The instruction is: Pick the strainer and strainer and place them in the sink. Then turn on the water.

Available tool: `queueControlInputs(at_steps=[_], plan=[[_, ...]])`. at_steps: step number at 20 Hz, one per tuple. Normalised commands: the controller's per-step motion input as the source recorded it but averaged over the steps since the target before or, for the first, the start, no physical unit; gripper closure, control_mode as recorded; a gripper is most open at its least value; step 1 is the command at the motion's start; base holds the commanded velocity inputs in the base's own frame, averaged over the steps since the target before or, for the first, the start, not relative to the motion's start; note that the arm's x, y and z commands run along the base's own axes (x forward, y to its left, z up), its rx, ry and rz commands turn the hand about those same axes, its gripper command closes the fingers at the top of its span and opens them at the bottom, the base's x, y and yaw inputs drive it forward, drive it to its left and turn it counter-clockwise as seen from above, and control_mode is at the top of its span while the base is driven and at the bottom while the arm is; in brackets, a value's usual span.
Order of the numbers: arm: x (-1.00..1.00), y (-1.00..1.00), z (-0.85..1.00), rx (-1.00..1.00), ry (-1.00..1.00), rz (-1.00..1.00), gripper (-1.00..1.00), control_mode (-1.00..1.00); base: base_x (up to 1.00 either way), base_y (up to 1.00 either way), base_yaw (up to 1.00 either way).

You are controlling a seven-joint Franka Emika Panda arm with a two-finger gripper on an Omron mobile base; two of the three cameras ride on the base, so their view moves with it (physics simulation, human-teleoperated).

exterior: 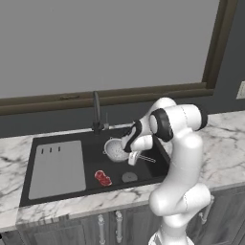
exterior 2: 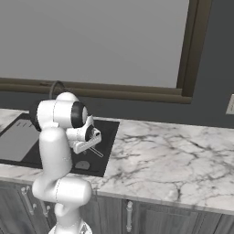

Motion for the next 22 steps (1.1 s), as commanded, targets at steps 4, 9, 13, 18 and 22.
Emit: queueControlInputs(at_steps=[4,9,13,18,22], plan=[[0.52,0.10,-0.26,-0.04,-0.04,0.00,1.00,-1.00,0.00,0.00,0.00],[0.52,0.17,-0.22,0.00,0.04,0.00,1.00,-1.00,0.00,0.00,0.00],[0.51,0.17,-0.27,0.00,0.16,0.00,1.00,-1.00,0.00,0.00,0.00],[0.10,0.21,-0.40,0.00,0.23,0.06,1.00,-1.00,0.00,0.00,0.00],[0.00,0.23,-0.45,0.00,0.16,0.08,1.00,-1.00,0.00,0.00,0.00]])
